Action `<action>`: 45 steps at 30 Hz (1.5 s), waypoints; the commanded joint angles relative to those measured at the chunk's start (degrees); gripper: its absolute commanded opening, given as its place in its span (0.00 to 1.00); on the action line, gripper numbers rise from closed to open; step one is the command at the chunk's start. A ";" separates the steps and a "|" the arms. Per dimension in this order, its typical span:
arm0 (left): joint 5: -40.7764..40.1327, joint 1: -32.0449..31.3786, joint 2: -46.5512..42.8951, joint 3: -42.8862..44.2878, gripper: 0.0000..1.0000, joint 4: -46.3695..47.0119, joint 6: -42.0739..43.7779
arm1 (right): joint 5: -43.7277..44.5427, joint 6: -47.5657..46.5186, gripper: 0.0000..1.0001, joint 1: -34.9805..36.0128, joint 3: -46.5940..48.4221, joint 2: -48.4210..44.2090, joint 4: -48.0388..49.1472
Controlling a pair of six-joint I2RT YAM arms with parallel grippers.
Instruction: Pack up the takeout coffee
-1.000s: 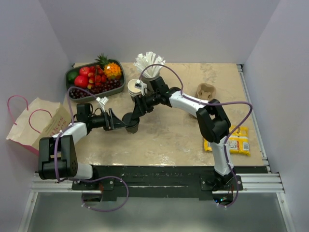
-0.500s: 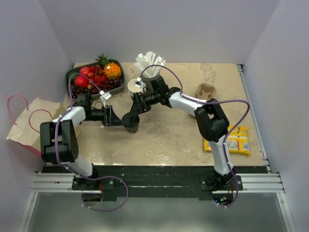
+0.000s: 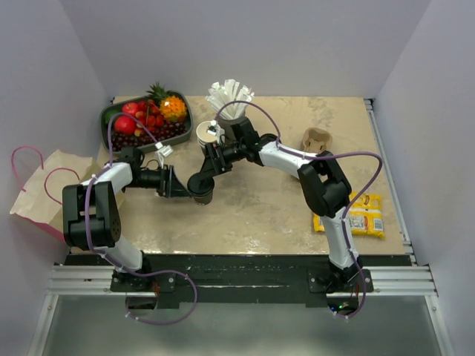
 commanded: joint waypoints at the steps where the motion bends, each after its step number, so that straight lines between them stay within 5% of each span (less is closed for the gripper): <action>1: 1.97 -1.24 0.08 0.00 0.73 4.16 -2.35 | 0.89 -0.03 0.93 0.03 0.26 0.18 0.73; 16: -1.36 -2.57 2.37 -1.23 0.72 9.69 -9.30 | 2.12 -0.65 0.92 -0.06 -0.18 0.36 0.11; 45: -30.54 -4.67 16.60 4.39 0.67 4.25 -15.45 | 6.08 -2.06 0.90 0.12 0.43 3.35 -4.37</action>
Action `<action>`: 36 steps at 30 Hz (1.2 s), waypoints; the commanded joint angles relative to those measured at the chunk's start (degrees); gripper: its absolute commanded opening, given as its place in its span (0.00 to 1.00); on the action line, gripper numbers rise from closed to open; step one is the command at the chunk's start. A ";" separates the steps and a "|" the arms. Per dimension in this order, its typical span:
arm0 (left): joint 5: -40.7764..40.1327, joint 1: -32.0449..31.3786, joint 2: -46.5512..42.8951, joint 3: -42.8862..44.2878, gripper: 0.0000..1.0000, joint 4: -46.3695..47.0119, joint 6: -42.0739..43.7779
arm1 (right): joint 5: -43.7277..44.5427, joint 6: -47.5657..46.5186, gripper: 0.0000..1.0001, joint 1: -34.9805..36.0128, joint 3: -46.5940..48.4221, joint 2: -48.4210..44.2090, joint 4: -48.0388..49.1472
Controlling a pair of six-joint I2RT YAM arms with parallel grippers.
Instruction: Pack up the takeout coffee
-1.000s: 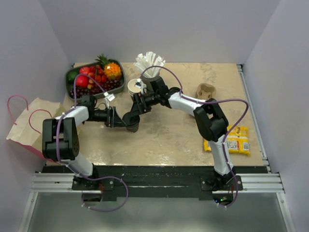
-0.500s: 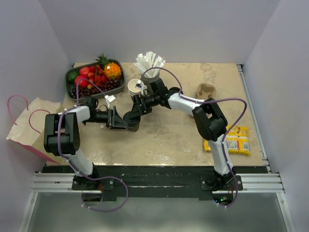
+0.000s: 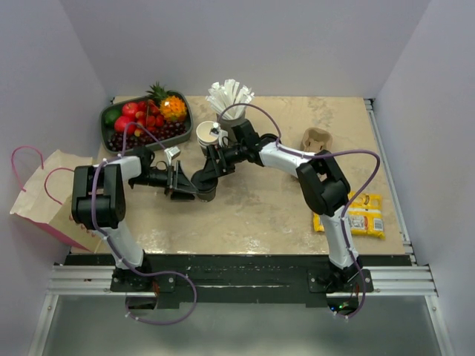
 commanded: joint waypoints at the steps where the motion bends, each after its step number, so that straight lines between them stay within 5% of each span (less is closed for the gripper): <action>1: -32.90 -1.33 5.74 0.13 0.67 4.12 2.73 | 1.99 -1.22 0.90 0.51 0.81 2.17 -2.38; 16: -44.25 -3.27 9.96 3.29 0.67 1.39 0.01 | 2.52 -0.87 0.90 0.43 1.60 3.14 -3.08; 27: -44.69 -3.44 11.37 4.87 0.67 1.47 -1.22 | 3.75 -1.22 0.89 0.51 1.86 3.31 -3.78; 36: -45.22 -5.20 14.27 6.98 0.66 3.23 -2.28 | 12.97 -5.09 0.88 0.51 2.39 2.96 -9.66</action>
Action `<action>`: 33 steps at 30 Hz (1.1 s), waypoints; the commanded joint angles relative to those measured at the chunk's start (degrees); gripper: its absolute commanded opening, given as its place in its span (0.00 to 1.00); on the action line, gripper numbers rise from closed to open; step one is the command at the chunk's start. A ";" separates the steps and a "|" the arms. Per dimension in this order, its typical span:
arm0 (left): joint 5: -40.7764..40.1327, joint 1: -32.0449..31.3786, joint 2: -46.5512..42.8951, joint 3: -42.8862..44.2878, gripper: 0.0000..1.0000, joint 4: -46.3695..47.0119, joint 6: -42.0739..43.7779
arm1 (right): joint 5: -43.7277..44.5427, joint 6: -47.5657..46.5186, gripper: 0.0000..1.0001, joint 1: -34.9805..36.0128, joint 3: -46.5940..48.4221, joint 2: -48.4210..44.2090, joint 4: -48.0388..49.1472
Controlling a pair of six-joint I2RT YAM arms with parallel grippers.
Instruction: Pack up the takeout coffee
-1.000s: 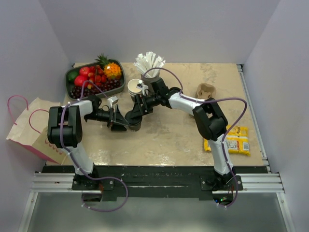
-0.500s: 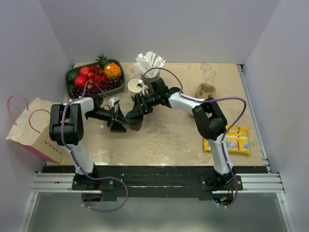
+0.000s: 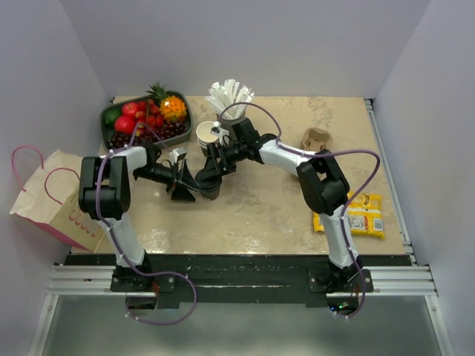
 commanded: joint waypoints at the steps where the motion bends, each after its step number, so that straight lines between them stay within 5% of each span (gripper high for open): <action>1: -38.80 -2.53 7.84 -1.98 0.66 16.52 3.01 | 12.08 -5.11 0.88 0.88 0.22 1.85 -6.50; 12: -39.33 -2.97 6.80 -1.63 0.64 17.49 3.36 | 15.86 -6.87 0.87 0.89 0.22 1.14 -8.79; 22: -9.75 -1.74 -12.62 -4.62 0.69 30.32 6.00 | 1.72 -6.09 0.93 -1.49 -1.89 -3.60 0.25; 33: -5.04 0.37 -18.61 -8.73 0.70 43.75 -8.31 | -4.78 -4.85 0.98 -3.60 -1.01 -6.24 1.14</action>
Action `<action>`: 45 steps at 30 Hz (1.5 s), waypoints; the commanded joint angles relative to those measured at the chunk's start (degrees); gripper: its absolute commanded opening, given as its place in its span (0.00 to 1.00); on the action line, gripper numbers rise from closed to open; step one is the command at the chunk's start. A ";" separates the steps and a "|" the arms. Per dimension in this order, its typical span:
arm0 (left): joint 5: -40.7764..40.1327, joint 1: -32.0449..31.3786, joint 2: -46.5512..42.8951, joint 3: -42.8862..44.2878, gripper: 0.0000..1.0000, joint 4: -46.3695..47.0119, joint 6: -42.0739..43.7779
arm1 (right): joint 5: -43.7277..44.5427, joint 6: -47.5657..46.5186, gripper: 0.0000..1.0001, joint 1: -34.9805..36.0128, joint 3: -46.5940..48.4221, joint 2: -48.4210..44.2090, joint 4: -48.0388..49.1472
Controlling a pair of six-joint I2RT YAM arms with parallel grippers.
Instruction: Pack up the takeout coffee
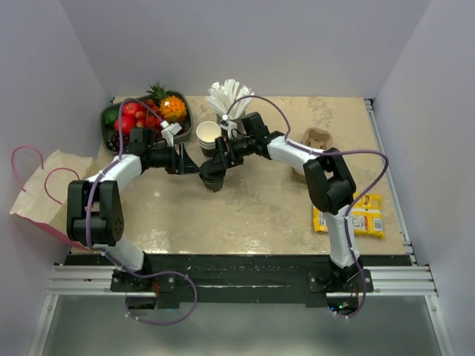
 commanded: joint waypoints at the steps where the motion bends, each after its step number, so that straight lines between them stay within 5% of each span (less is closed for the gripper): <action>1: -0.78 2.33 -2.91 -3.21 0.70 11.02 -8.97 | -4.74 -0.11 0.98 -0.03 -0.16 -4.08 0.99; 9: -3.87 3.57 -1.34 -6.82 0.66 16.84 -17.16 | -5.89 0.51 0.98 -0.03 1.43 -3.20 -0.07; 23: 2.72 4.01 0.34 -11.74 0.64 20.08 -20.33 | -4.84 0.07 0.97 -0.03 0.37 -3.20 -1.39; 36: 8.08 4.98 -4.15 -19.30 0.67 30.98 -31.76 | -4.13 -0.72 0.96 -0.04 -2.35 -4.78 -1.74; 45: 8.00 3.92 -3.44 -18.77 0.68 25.89 -27.71 | -3.96 0.07 0.96 -0.04 -3.76 -5.22 -0.51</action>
